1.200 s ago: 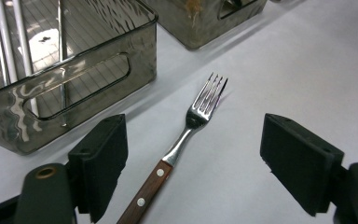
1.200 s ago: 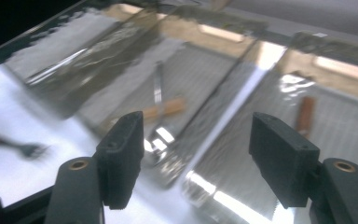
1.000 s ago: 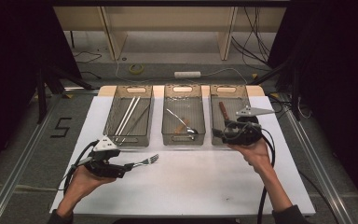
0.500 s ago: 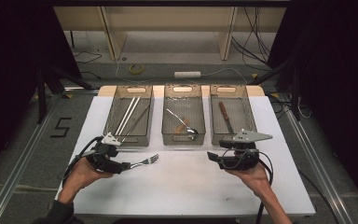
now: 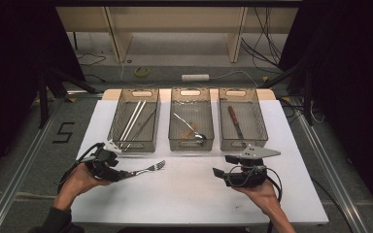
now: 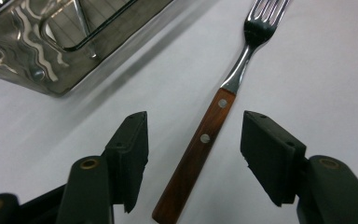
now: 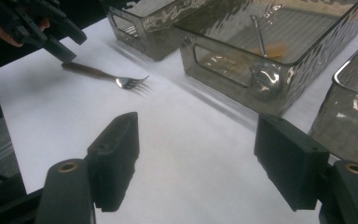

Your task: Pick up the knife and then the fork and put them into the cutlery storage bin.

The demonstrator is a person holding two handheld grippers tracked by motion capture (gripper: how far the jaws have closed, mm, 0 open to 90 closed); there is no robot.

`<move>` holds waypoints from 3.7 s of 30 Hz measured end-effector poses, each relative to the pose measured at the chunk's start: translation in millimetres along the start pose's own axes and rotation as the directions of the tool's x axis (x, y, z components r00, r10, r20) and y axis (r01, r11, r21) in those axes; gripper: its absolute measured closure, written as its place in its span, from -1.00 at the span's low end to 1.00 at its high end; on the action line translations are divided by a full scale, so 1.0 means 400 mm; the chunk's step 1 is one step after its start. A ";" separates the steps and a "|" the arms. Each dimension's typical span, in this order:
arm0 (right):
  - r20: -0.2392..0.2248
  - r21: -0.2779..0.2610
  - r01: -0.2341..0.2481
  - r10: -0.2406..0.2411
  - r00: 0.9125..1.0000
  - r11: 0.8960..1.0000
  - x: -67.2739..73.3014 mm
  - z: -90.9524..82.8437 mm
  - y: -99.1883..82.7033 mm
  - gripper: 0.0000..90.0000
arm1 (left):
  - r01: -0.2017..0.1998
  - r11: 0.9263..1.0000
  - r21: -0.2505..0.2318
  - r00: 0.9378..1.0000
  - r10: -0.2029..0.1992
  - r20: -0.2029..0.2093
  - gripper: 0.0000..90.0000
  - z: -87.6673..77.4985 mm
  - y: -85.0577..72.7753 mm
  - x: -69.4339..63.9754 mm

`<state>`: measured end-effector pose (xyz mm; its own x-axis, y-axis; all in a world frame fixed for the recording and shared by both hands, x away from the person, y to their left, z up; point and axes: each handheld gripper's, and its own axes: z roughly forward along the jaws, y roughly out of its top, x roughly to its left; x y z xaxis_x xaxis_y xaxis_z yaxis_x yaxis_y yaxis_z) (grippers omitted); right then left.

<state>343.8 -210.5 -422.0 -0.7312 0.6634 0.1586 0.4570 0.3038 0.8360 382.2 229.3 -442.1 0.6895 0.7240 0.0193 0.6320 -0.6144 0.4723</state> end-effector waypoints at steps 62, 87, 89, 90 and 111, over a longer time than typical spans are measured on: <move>-0.039 0.005 0.005 -0.005 0.999 1.000 0.030 -0.011 -0.026 -0.26 | -0.143 0.980 0.138 0.984 0.126 0.127 0.67 0.048 0.012 -0.024; -0.166 0.004 0.276 -0.271 0.948 0.961 0.182 0.058 0.006 -0.29 | -0.288 0.956 0.048 0.909 0.258 0.327 0.67 0.000 0.131 -0.243; -0.178 0.016 0.303 -0.295 0.939 0.953 0.197 0.070 0.003 -0.29 | -0.304 0.952 0.046 0.899 0.271 0.344 0.67 0.002 0.139 -0.263; -0.179 0.023 0.322 -0.313 0.933 0.947 0.204 0.076 0.001 -0.29 | -0.313 0.949 0.048 0.895 0.277 0.349 0.67 0.002 0.142 -0.271; -0.143 0.135 0.615 -0.599 0.788 0.777 0.295 0.146 -0.030 -0.14 | -0.369 0.926 0.074 0.854 0.307 0.420 0.67 0.031 0.170 -0.328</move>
<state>281.5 -95.9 -444.0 -0.9221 0.2435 -0.3007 -0.0262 0.7360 0.6765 339.0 88.7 -423.2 0.9315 0.2981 -0.2083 0.3568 -0.8596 0.3656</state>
